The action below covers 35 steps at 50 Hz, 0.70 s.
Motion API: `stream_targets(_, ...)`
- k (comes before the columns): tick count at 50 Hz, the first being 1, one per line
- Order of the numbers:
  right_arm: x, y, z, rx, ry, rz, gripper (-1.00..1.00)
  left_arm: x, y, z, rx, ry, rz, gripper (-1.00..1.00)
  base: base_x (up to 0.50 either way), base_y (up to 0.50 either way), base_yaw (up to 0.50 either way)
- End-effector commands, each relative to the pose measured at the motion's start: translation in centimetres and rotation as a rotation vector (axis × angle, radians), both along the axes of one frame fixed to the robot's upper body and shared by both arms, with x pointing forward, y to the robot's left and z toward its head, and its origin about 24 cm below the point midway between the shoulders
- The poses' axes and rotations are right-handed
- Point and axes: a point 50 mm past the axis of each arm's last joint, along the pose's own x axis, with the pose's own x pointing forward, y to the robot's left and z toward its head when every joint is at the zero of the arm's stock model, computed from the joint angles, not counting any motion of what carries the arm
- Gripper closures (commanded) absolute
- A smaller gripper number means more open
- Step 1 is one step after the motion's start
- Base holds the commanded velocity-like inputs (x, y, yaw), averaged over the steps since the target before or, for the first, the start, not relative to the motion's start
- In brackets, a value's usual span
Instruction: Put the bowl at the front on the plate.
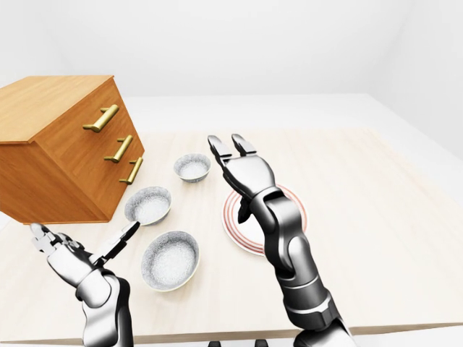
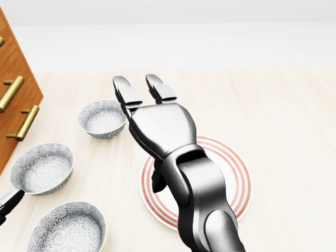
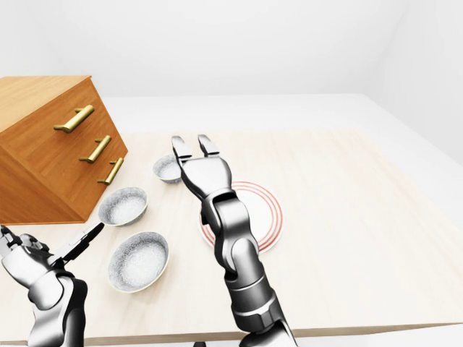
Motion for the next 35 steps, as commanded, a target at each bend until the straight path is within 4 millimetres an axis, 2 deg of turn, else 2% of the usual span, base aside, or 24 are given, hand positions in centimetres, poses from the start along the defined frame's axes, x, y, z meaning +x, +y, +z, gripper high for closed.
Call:
stream_targets(1, -0.7, 1.4, -0.5, -0.022, 0.015, 0.025, -1.00, -0.2, 0.0, 0.1, 0.000, 0.002, 0.004, -1.00, 0.00, 0.00, 0.00)
stream_targets(10, -1.1, 1.8, -0.5, -0.126, 0.016, -0.017, -1.00, 0.0, 0.0, 0.0, 0.001, 0.002, 0.002, -1.00, 0.00, 0.00, 0.00)
stream_targets(21, -1.4, 2.8, -1.0, -0.160, 0.035, -0.007, -1.00, -0.2, 0.0, 0.2, 0.002, 0.000, 0.002, -1.00, 0.00, 0.00, 0.00)
stream_targets(35, -1.5, 3.0, -1.3, -0.193, 0.044, -0.020, -1.00, 0.0, 0.0, -0.1, 0.003, -0.001, 0.002, -1.00, 0.00, 0.00, 0.00)
